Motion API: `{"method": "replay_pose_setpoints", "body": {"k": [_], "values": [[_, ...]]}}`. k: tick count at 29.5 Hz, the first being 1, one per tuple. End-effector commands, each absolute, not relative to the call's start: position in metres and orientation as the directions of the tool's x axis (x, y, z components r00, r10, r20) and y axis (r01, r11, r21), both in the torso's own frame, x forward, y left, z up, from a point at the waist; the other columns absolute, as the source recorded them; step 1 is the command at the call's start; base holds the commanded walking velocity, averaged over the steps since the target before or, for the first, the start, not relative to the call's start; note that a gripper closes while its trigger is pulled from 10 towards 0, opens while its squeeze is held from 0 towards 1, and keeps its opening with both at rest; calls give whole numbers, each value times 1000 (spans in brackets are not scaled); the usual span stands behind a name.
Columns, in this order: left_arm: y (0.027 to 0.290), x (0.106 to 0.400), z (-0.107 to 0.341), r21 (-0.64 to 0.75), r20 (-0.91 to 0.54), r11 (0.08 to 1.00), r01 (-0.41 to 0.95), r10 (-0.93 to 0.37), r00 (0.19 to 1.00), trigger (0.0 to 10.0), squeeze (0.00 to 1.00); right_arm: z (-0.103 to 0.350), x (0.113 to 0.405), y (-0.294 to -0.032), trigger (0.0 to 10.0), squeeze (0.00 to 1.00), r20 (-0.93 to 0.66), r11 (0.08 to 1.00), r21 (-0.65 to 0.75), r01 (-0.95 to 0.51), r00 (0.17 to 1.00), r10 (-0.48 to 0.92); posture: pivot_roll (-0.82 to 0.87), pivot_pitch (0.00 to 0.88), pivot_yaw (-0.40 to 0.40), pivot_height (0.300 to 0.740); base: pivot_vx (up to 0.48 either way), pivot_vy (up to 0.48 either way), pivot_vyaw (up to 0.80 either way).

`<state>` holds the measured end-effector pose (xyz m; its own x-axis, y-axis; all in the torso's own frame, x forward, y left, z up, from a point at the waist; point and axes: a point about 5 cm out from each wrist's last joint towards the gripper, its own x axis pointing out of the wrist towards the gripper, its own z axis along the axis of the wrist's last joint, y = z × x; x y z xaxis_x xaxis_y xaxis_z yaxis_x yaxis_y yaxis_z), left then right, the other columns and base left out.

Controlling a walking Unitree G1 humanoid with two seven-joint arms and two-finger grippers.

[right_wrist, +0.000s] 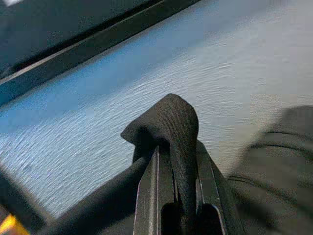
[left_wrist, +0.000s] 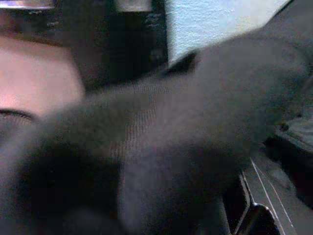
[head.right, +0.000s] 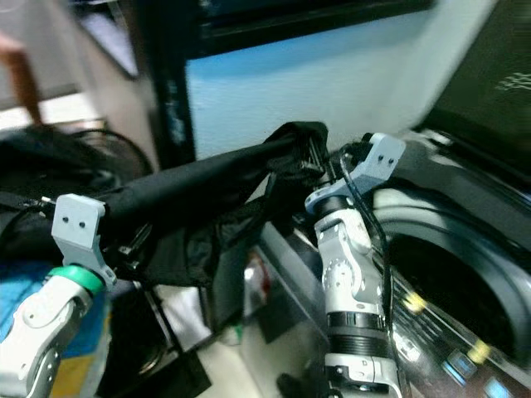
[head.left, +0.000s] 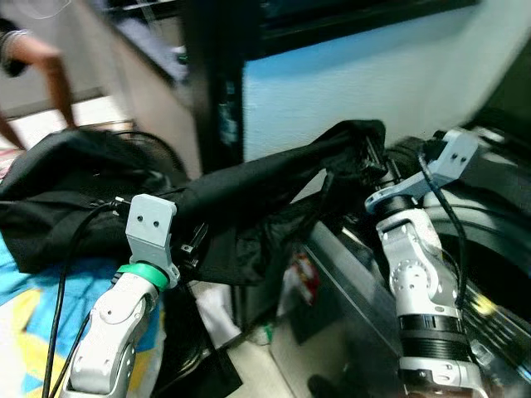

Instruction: Clothes washing

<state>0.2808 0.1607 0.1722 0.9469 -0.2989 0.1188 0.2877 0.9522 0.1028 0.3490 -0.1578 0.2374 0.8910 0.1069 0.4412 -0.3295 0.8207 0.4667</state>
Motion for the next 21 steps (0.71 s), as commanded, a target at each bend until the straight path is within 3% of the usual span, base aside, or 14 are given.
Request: {"method": "replay_pose_setpoints", "body": {"k": [1, 7, 10, 21], "values": [[161, 280, 176, 91, 135, 954, 287, -297, 945, 10000, 0, 251, 348, -163, 10000, 0, 479, 811, 478, -338, 874, 83, 127, 28, 71, 740, 0, 0, -800], [159, 285, 209, 89, 257, 949, 302, -315, 914, 10000, 0, 299, 352, -172, 10000, 0, 591, 797, 477, -369, 807, 20, 127, 29, 68, 740, 0, 0, -800], [142, 285, 249, 162, 354, 904, 396, -428, 832, 10000, 0, 353, 355, -189, 10000, 0, 695, 802, 447, -396, 718, -33, 120, 19, 59, 740, 0, 0, -800], [148, 292, 295, 188, 478, 933, 306, -359, 802, 10000, 0, 382, 358, -193, 10000, 0, 730, 815, 431, -387, 681, -62, 122, 3, 55, 740, 0, 0, -800]]}}
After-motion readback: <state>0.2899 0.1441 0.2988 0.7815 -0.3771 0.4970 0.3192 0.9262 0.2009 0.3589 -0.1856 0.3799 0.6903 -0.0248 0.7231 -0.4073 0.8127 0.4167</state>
